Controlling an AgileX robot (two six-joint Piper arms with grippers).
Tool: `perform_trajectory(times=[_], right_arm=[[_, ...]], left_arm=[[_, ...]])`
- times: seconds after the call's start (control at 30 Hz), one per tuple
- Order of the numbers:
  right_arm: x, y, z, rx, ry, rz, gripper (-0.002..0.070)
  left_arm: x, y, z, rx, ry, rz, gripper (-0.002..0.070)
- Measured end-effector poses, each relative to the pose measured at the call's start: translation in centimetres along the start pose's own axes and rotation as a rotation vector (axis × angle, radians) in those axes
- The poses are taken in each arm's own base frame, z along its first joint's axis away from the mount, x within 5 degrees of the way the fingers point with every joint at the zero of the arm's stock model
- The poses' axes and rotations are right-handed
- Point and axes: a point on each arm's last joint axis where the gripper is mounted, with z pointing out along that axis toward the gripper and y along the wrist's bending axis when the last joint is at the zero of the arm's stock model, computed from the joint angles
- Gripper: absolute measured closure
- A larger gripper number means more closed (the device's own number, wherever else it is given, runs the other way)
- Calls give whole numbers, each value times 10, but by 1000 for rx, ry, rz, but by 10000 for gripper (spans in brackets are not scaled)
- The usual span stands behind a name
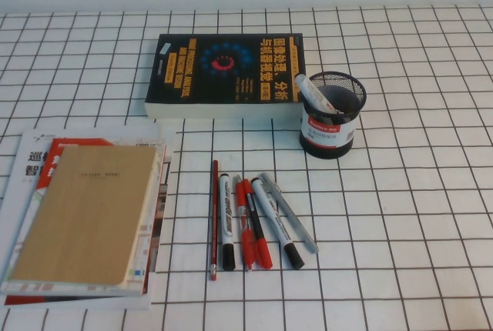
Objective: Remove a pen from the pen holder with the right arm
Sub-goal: 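Take a marker out of the pen holder and lay it on the table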
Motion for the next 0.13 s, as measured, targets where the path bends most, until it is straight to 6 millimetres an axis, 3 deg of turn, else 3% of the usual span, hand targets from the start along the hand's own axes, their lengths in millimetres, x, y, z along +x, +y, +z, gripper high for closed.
perform_trajectory(times=[0.13], right_arm=[[0,0,0,0,0,0,692]], left_arm=[[0,0,0,0,0,0,679]])
